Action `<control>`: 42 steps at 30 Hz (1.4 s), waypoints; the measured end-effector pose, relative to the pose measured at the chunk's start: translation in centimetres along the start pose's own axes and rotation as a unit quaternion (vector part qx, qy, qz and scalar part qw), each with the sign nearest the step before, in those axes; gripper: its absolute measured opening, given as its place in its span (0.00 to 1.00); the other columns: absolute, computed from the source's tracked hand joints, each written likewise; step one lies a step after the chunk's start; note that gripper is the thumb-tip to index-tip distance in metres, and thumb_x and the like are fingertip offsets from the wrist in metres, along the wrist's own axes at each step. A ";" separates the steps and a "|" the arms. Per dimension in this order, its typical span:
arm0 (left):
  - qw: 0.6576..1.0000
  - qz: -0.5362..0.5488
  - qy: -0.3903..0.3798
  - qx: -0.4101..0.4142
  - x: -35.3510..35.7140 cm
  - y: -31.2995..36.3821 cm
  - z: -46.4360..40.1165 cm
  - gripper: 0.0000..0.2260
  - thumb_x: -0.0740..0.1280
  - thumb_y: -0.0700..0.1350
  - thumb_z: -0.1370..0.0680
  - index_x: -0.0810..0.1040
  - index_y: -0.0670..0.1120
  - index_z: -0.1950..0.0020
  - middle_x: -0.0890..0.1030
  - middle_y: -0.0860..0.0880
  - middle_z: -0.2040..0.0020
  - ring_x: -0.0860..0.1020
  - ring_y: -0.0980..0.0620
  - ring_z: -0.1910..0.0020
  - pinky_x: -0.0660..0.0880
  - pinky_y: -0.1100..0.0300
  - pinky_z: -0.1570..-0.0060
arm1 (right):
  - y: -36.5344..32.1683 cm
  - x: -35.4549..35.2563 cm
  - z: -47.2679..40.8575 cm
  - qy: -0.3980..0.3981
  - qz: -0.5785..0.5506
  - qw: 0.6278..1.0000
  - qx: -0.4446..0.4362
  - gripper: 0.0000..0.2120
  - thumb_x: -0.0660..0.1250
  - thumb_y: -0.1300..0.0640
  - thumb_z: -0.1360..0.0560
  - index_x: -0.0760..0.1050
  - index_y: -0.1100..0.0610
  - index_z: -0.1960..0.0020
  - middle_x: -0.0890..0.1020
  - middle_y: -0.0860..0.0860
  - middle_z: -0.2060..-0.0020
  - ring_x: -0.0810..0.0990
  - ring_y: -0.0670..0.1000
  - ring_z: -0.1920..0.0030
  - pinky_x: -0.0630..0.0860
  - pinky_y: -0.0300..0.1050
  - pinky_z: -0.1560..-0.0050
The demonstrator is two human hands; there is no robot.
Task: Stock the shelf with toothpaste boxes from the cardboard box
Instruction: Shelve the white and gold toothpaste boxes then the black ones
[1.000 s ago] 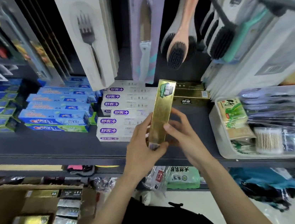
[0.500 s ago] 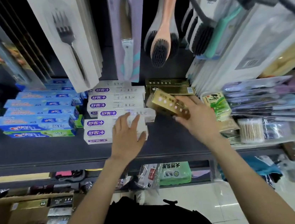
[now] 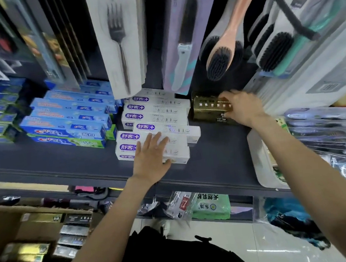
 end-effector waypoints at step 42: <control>0.804 0.292 0.173 -0.489 7.9 -41.2 45.3 0.09 0.65 0.43 0.24 0.78 0.52 0.45 0.82 0.55 0.53 0.80 0.54 0.53 0.76 0.54 0.48 | -52.5 13.7 20.0 -0.208 -0.139 0.913 -0.323 0.16 0.59 0.53 0.22 0.71 0.49 0.35 0.79 0.48 0.43 0.77 0.53 0.43 0.73 0.47 0.49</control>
Point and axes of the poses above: each hand's wrist, its own z-axis away from the middle knuckle, its own x-axis out of the palm, y = z × x, the point moved 10 cm from there along -z, towards the middle knuckle
